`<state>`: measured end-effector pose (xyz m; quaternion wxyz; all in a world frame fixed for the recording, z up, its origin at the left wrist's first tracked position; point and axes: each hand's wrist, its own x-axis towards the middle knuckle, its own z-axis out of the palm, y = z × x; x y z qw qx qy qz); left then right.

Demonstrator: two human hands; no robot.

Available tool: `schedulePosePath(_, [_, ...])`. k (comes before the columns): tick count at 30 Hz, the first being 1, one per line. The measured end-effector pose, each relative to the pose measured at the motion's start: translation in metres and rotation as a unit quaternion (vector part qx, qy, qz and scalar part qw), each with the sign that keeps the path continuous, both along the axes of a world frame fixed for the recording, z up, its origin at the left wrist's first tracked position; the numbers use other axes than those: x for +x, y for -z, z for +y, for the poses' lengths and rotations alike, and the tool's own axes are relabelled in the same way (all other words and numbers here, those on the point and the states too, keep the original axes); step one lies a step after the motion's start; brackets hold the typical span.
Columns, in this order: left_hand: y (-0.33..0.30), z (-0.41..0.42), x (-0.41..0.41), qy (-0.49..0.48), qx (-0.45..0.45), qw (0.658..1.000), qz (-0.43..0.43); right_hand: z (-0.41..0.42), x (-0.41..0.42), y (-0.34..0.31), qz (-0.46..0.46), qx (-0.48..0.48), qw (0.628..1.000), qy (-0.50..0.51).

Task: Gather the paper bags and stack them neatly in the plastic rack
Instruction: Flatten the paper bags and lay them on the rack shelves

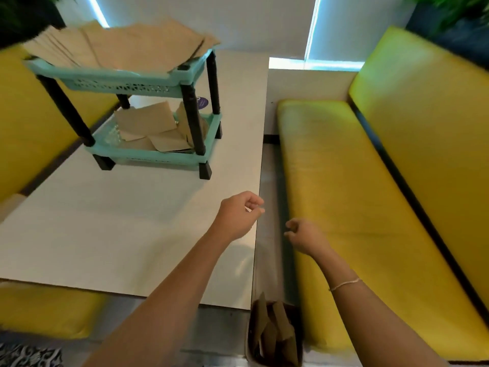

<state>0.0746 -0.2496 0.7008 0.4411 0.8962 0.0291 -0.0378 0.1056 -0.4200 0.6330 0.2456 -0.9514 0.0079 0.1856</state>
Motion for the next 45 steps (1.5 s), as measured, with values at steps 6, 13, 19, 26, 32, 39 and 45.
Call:
schedulePosePath(6, [-0.041, 0.043, 0.018, 0.000, -0.007, 1.000, -0.028, 0.054, 0.024, -0.082, -0.101, 0.040, 0.994, 0.012])
schedulePosePath(13, [-0.105, 0.136, 0.044, 0.037, 0.000, 0.994, -0.103, 0.143, 0.040, -0.182, -0.224, 0.060, 0.972, 0.042])
schedulePosePath(19, [-0.160, 0.229, 0.069, 0.049, 0.036, 0.981, -0.183, 0.215, 0.062, -0.240, -0.300, 0.071, 0.945, 0.113])
schedulePosePath(26, [-0.189, 0.301, 0.106, -0.007, 0.056, 0.970, -0.234, 0.267, 0.096, -0.266, -0.291, -0.031, 0.942, 0.161])
schedulePosePath(32, [-0.188, 0.322, 0.133, -0.012, 0.052, 0.976, -0.212, 0.298, 0.127, -0.263, -0.268, -0.121, 0.937, 0.191])
schedulePosePath(39, [-0.189, 0.333, 0.160, -0.004, 0.050, 0.979, -0.199, 0.312, 0.143, -0.273, -0.294, -0.071, 0.930, 0.209])
schedulePosePath(45, [-0.204, 0.326, 0.193, -0.021, -0.241, 0.968, -0.065, 0.315, 0.156, -0.318, -0.462, 0.066, 0.867, 0.174])
